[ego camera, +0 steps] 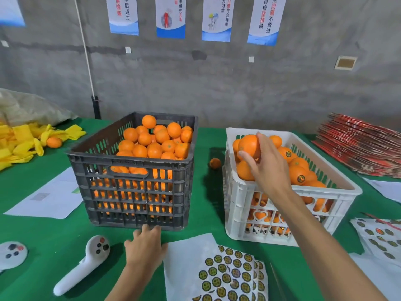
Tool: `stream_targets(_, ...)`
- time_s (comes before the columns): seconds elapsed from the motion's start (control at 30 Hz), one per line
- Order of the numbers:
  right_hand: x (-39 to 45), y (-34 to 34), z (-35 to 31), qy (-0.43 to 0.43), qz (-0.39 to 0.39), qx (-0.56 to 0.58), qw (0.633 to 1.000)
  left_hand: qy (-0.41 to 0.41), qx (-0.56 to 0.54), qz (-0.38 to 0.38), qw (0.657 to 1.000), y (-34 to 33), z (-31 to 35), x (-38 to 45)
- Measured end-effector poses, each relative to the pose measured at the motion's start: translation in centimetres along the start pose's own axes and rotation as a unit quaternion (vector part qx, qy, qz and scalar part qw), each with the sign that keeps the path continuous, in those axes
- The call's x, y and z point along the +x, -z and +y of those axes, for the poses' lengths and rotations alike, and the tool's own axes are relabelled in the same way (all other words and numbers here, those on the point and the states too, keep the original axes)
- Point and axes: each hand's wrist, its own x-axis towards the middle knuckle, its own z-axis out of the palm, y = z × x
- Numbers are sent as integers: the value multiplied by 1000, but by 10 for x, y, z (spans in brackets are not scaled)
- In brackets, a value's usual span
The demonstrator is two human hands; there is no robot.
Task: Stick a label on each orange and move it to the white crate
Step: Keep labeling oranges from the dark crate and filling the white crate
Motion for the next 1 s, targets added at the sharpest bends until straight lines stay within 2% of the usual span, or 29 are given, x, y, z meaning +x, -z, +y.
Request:
stream_targets(0.2,28,0,18,-40,-26,-64,997,-28,-53,-7,998,1,-3,3)
stream_targets(0.37,33,0,24,-59,-78,-118,988,-61,-118,44,990,18,15,7)
stream_targets(0.5,24,5,19,-56,-32,-25,998,-105,-200,76,971,20,32,4)
stream_targets(0.63,-7,12,6,30,21,12,999,-140,-263,77,951,4,49,-6)
stream_targets(0.7,-33,11,-3,109,63,29,992,-149,-274,77,947,-7,56,-10)
stream_targets(0.77,-69,2,-8,202,60,40,977,-154,-278,70,945,-18,61,-12)
stream_targets(0.83,-108,-13,-7,250,-12,50,967,-160,-278,62,945,-28,65,-13)
stream_targets(0.87,-126,-21,-5,235,-74,62,967,-162,-275,59,946,-34,66,-13)
stream_targets(0.97,-167,-43,9,105,-283,90,949,-163,-273,58,946,-48,67,-14)
stream_targets(1.0,-176,-49,14,76,-327,84,938,-164,-273,61,946,-52,67,-15)
